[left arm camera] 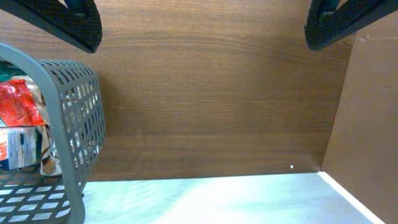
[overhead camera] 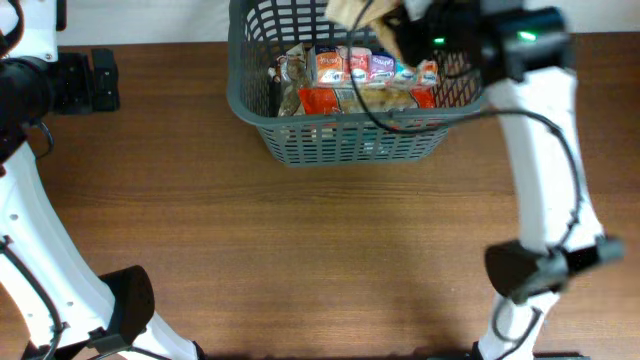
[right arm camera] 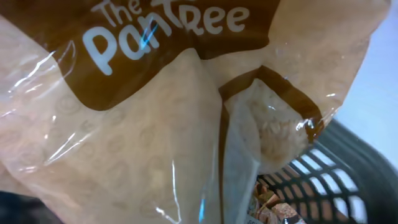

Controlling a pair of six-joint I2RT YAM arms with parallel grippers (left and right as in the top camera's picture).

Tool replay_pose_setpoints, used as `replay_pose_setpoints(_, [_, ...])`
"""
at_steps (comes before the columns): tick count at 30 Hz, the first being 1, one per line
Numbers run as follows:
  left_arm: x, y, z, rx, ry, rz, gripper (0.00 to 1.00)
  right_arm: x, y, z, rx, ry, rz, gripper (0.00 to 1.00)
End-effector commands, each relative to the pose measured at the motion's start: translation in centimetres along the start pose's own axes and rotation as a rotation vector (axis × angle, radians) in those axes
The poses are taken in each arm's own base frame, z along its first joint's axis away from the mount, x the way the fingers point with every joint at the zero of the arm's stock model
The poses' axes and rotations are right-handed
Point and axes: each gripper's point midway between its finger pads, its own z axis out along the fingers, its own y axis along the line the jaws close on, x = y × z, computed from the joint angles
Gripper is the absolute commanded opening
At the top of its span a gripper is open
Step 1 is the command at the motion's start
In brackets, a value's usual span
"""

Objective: Pack container
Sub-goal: 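Carry the Pantree bag with the right gripper and release it into the basket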

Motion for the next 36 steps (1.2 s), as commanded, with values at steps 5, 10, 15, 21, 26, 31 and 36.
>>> replay_pose_setpoints(5, [0.0,0.1,-0.6,-0.002,-0.012,-0.015,0.99,5.2,-0.8,7.8,-0.031,0.138,-0.016,0.06])
replay_pose_setpoints(10, [0.0,0.1,-0.6,-0.002,-0.012,-0.015,0.99,7.1,-0.5,9.4,-0.053,0.189,0.038,0.33])
replay_pose_setpoints(15, [0.0,0.1,-0.6,-0.002,-0.012,-0.015,0.99,5.2,-1.8,6.3,0.049,0.164,0.103,0.58])
replay_pose_setpoints(21, [0.0,0.1,-0.6,-0.002,-0.012,-0.015,0.99,0.4,-6.2,-5.9,0.364,0.043,0.210,0.67])
replay_pose_setpoints(26, [0.0,0.1,-0.6,-0.002,-0.012,-0.015,0.99,5.1,-11.3,-16.0,0.558,0.111,0.333,0.67])
replay_pose_setpoints(31, [0.0,0.1,-0.6,-0.002,-0.012,-0.015,0.99,13.5,-15.1,-21.2,0.663,0.288,0.507,0.67])
replay_pose_setpoints(36, [0.0,0.1,-0.6,-0.002,-0.012,-0.015,0.99,18.5,-18.7,-26.3,0.789,0.324,0.632,0.68])
